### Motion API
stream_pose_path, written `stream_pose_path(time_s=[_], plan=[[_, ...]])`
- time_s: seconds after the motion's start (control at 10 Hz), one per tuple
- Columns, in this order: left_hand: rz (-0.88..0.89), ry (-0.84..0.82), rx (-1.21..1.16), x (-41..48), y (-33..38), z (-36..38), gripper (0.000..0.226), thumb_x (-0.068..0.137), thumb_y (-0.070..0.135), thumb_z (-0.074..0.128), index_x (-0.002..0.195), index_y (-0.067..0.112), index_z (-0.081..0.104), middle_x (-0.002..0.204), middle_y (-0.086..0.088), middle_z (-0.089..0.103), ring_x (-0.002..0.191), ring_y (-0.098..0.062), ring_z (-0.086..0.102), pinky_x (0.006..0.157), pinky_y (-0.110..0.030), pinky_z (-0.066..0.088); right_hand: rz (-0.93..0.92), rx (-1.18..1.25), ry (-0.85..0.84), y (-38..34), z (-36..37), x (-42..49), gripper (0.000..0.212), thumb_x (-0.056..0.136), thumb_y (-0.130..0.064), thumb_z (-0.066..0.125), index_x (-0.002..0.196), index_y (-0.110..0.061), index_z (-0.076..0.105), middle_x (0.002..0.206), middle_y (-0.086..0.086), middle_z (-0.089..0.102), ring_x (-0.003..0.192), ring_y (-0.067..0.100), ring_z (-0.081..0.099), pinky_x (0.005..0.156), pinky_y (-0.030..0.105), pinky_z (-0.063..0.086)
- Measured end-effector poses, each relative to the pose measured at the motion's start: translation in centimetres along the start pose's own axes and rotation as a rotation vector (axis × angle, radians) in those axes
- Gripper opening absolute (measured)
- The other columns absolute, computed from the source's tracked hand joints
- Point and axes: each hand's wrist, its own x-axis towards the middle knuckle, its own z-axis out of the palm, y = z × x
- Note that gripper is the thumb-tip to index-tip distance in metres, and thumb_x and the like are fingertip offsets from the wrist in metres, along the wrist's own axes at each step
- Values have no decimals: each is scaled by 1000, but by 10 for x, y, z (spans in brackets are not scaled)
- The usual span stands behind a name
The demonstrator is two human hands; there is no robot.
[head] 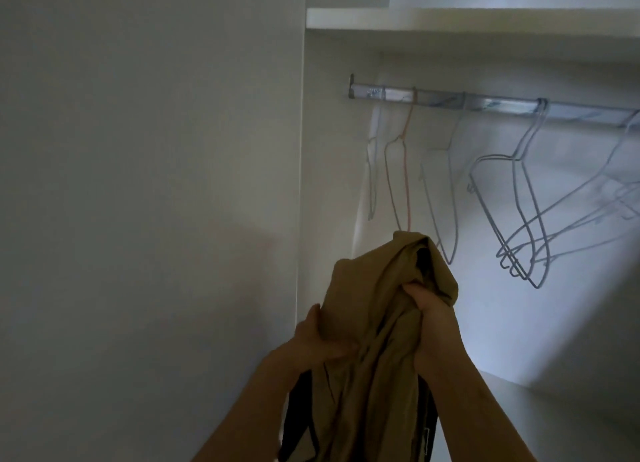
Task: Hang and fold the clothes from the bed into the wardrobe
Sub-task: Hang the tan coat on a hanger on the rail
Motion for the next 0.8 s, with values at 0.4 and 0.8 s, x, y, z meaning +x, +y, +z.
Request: stream_pose_path(time_s=[0.4,0.8], plan=[[121,266,-361,-8,34,-29,20,89,18,61,107,10,63,101,-10,68,90,-22,64,80,-32,51,-5,-78,13,1,2,43,31,87,-19,60,116,-11,53,106,9,60,94,27,57,80,39,47],[561,205,-1319,-73,119,-63,52,92,36,43,65,7,76,73,-9,73,63,-20,71,48,-32,55,-10,-520,-300,4,0,58,38,81,-17,69,117,-14,58,99,2,66,89,18,64,75,28,52]])
